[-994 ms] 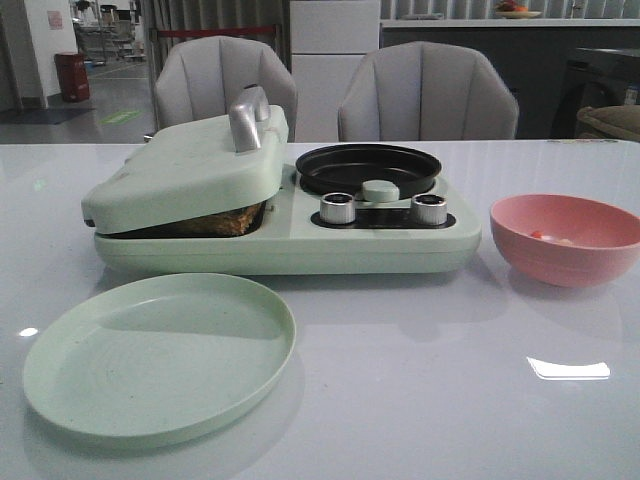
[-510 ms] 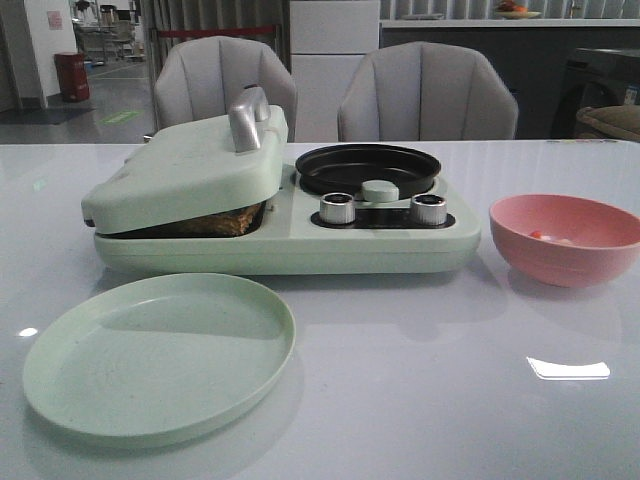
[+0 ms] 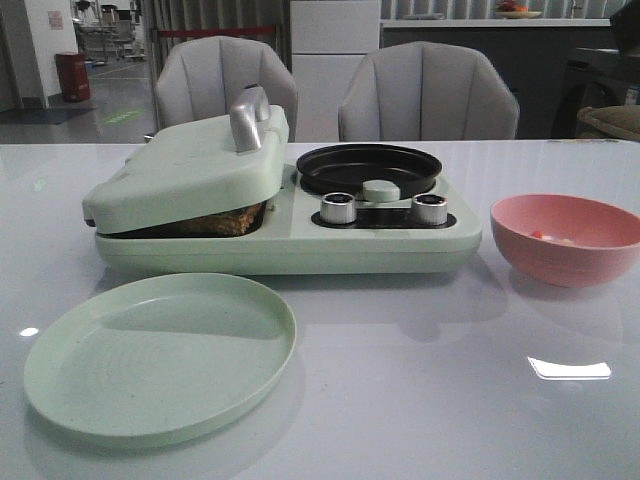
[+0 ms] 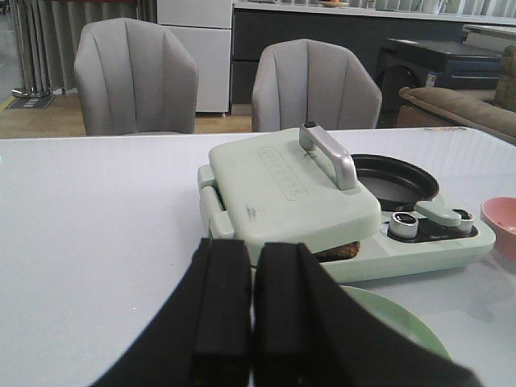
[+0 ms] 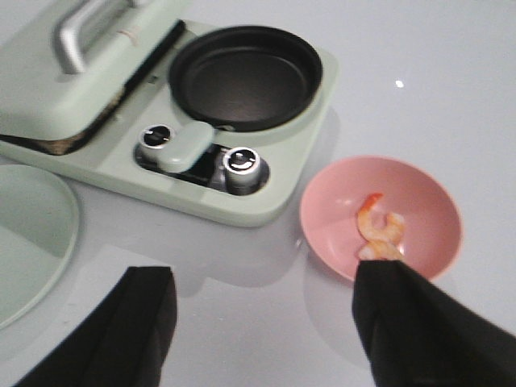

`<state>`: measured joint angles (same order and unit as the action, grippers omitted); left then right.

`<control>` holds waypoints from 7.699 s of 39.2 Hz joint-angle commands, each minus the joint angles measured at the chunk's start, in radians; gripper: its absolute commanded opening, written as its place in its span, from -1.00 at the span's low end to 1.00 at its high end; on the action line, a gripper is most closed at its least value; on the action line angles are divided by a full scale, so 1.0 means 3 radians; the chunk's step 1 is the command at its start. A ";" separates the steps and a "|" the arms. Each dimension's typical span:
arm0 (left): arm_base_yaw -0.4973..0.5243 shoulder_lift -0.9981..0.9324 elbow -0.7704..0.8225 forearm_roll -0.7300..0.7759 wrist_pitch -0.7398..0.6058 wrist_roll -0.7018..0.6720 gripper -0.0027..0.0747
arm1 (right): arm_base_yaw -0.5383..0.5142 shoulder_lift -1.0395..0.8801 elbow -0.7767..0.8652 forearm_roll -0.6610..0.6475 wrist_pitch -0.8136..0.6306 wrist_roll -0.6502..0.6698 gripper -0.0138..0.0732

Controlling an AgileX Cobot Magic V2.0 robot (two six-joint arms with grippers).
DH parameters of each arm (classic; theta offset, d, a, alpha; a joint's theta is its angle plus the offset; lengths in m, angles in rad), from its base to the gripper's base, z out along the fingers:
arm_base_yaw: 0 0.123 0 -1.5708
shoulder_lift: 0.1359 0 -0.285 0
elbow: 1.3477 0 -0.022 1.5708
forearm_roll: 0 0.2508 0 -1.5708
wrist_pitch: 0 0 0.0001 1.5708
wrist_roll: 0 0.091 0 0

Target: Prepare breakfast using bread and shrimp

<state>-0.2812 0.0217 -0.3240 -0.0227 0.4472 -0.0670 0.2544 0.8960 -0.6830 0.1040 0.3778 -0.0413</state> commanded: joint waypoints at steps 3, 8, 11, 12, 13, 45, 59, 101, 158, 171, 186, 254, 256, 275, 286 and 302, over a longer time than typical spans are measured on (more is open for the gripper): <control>-0.0022 0.0038 -0.0079 -0.0030 -0.0275 -0.0033 -0.64 | -0.0348 0.0318 -0.0243 0.0209 -0.0310 0.0001 0.61; -0.0022 0.0038 -0.0079 -0.0030 -0.0275 -0.0033 -0.64 | -0.0568 0.0659 -0.0403 0.0209 -0.0310 0.0001 0.61; -0.0022 0.0038 -0.0079 -0.0030 -0.0275 -0.0033 -0.64 | -0.0702 0.0895 -0.0523 0.0209 -0.0286 0.0001 0.61; -0.0022 0.0038 -0.0079 -0.0030 -0.0275 -0.0033 -0.64 | -0.0747 0.0982 -0.0572 0.0209 -0.0283 0.0001 0.61; -0.0022 0.0038 -0.0079 -0.0030 -0.0275 -0.0033 -0.64 | -0.0800 0.1071 -0.0620 0.0209 -0.0278 0.0001 0.61; -0.0022 0.0038 -0.0079 -0.0030 -0.0275 -0.0033 -0.64 | -0.1102 0.3137 -0.1990 0.0209 0.0147 -0.0004 0.61; -0.0022 0.0038 -0.0079 -0.0030 -0.0275 -0.0033 -0.64 | -0.1102 0.3343 -0.2179 0.0205 0.0380 -0.0071 -0.28; -0.0022 0.0038 -0.0079 -0.0030 -0.0275 -0.0033 -0.64 | -0.0649 0.2951 -0.2862 0.1716 -0.0585 -0.1318 -0.37; -0.0022 0.0038 -0.0079 -0.0030 -0.0275 -0.0033 -0.64 | 0.0061 0.3857 -0.2266 -0.0729 -0.4915 -0.2738 -0.37; -0.0022 0.0038 -0.0079 -0.0030 -0.0275 -0.0033 -0.64 | 0.0061 0.3849 -0.2266 0.0109 -0.4909 -0.2283 -0.37; -0.0022 0.0038 -0.0079 -0.0030 -0.0275 -0.0033 -0.64 | -0.0127 0.3272 -0.2368 0.0866 -0.2659 -0.0436 -0.37; -0.0022 0.0038 -0.0079 -0.0030 -0.0275 -0.0033 -0.64 | -0.1402 0.2417 -0.1322 0.0880 0.0578 -0.0523 -0.37; -0.0022 0.0038 -0.0079 -0.0030 -0.0275 -0.0033 -0.64 | -0.1402 0.2440 -0.1322 0.0880 0.0535 -0.0523 -0.37; -0.0022 0.0038 -0.0079 -0.0030 -0.0275 -0.0033 -0.64 | -0.1390 0.2648 -0.1329 0.0884 0.0387 -0.0592 -0.14; -0.0022 0.0038 -0.0079 -0.0030 -0.0275 -0.0033 -0.64 | -0.1386 0.2651 -0.1384 0.0879 0.0458 -0.0692 0.35; -0.0022 0.0038 -0.0079 -0.0030 -0.0275 -0.0033 -0.64 | -0.1199 0.1843 -0.1457 0.0879 0.0516 -0.1042 0.35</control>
<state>-0.2812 0.0171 -0.3240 -0.0249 0.4450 -0.0677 -0.1382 1.5565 -1.0887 0.3568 0.5646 -0.3166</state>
